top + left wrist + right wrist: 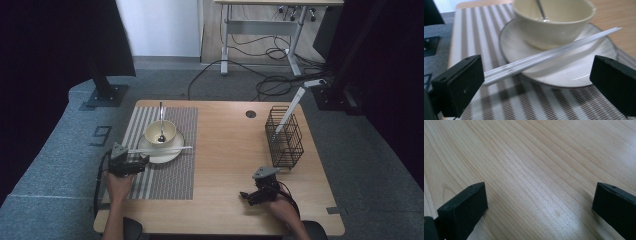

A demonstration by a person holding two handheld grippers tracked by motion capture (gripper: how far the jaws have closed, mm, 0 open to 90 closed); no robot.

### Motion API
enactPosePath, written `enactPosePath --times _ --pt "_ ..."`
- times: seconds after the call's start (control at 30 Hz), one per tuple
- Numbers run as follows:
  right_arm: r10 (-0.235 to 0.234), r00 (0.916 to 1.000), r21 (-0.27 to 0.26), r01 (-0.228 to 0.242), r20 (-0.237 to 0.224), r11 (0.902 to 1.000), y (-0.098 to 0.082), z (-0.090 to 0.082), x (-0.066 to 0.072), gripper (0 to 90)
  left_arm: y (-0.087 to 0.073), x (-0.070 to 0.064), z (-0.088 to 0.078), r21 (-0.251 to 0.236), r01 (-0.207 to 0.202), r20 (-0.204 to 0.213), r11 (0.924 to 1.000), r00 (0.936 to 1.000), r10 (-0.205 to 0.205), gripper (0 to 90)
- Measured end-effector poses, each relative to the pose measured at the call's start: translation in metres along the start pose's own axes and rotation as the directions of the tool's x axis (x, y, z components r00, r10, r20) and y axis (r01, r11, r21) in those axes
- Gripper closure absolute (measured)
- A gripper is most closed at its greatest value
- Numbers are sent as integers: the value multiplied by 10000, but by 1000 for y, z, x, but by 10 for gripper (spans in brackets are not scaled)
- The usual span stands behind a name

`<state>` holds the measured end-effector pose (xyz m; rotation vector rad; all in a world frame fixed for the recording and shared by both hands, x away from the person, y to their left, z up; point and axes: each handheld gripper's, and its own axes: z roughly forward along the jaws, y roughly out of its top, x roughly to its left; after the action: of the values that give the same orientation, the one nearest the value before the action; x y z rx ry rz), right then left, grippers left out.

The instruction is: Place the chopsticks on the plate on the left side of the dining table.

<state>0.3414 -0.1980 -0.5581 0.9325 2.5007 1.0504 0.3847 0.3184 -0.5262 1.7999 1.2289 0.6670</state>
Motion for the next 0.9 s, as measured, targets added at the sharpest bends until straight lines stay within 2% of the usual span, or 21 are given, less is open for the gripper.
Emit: enactPosePath --times 0.17,0.4,0.53,0.9 --pt "-2 10000 0 2 1 10000 0 0 0 0 -4 9 4 243 202 65 9995 9998 -204 0" --pt "0 10000 0 0 1 10000 0 0 0 0 -7 16 10 568 229 -87 9981 9997 -225 0" --pt "-14 10000 5 14 1 10000 0 0 0 0 -9 18 16 832 245 36 9962 9997 -249 0" --pt "-12 10000 7 12 1 10000 0 0 0 0 -9 17 17 690 374 295 9969 9988 -395 0"
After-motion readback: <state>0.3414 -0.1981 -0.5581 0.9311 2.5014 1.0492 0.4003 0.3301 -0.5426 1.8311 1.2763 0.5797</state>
